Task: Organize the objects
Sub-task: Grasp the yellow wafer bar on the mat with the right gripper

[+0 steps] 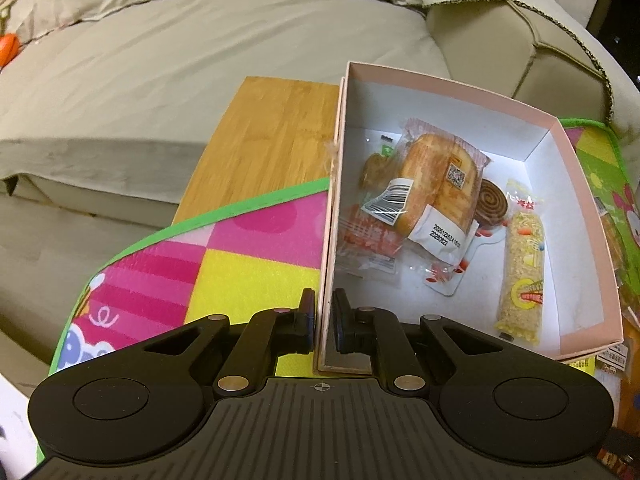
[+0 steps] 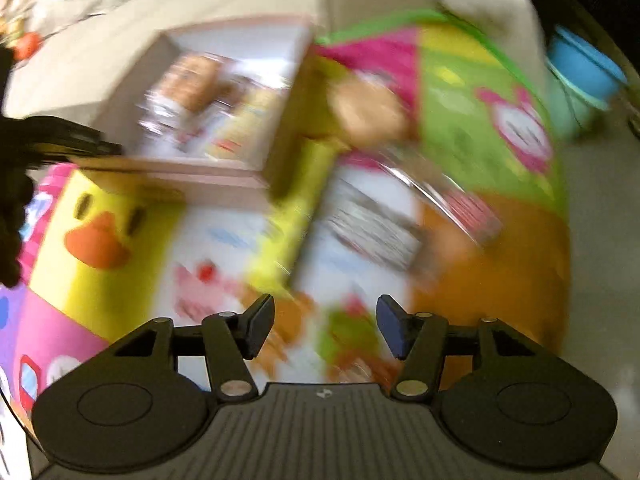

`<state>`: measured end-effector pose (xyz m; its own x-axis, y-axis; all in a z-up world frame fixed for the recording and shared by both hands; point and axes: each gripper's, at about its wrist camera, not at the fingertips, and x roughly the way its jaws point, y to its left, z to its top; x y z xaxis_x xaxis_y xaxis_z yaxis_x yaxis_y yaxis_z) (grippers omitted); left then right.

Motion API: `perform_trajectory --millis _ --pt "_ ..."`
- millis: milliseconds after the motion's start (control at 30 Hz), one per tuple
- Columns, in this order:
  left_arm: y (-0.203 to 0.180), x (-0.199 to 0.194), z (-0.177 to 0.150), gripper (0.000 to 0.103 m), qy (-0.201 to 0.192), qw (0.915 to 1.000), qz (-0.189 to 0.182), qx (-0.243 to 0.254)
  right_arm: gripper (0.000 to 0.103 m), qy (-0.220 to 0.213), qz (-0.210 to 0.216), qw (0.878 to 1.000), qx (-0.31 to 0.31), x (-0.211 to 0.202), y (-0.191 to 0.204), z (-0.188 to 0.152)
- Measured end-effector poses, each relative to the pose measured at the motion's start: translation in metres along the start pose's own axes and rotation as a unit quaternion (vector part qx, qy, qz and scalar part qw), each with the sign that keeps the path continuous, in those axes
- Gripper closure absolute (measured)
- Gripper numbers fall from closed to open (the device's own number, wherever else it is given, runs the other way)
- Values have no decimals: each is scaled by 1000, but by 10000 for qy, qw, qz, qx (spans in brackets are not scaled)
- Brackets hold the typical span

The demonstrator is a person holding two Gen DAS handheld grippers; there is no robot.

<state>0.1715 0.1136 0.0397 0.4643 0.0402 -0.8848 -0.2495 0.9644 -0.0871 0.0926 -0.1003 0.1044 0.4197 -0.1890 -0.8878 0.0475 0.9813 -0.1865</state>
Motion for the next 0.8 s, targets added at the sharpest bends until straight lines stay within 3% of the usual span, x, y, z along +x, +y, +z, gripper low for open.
perform_trajectory --millis 133,200,267,400,633,700,800 --pt "-1 -2 -3 92 -86 9999 71 -81 50 -296 -33 9991 -313 22 26 24" --pt "0 -2 -3 92 -112 9998 81 -135 62 -335 -125 9989 -302 32 28 31" --pt "0 -2 -4 92 -124 9998 72 -162 79 -194 -122 9995 -205 40 26 32" --pt "1 -3 -5 92 -158 9996 42 -227 81 103 -132 9999 -5 38 14 12" --pt "0 -4 -6 92 -169 9996 30 -232 81 712 378 9963 303 15 18 -38" --pt "0 -4 -7 92 -161 9997 14 -174 80 589 294 9978 116 7 25 -48" --pt "0 -5 -7 92 -153 9999 -22 -56 69 342 -16 9992 -192 4 33 -49"
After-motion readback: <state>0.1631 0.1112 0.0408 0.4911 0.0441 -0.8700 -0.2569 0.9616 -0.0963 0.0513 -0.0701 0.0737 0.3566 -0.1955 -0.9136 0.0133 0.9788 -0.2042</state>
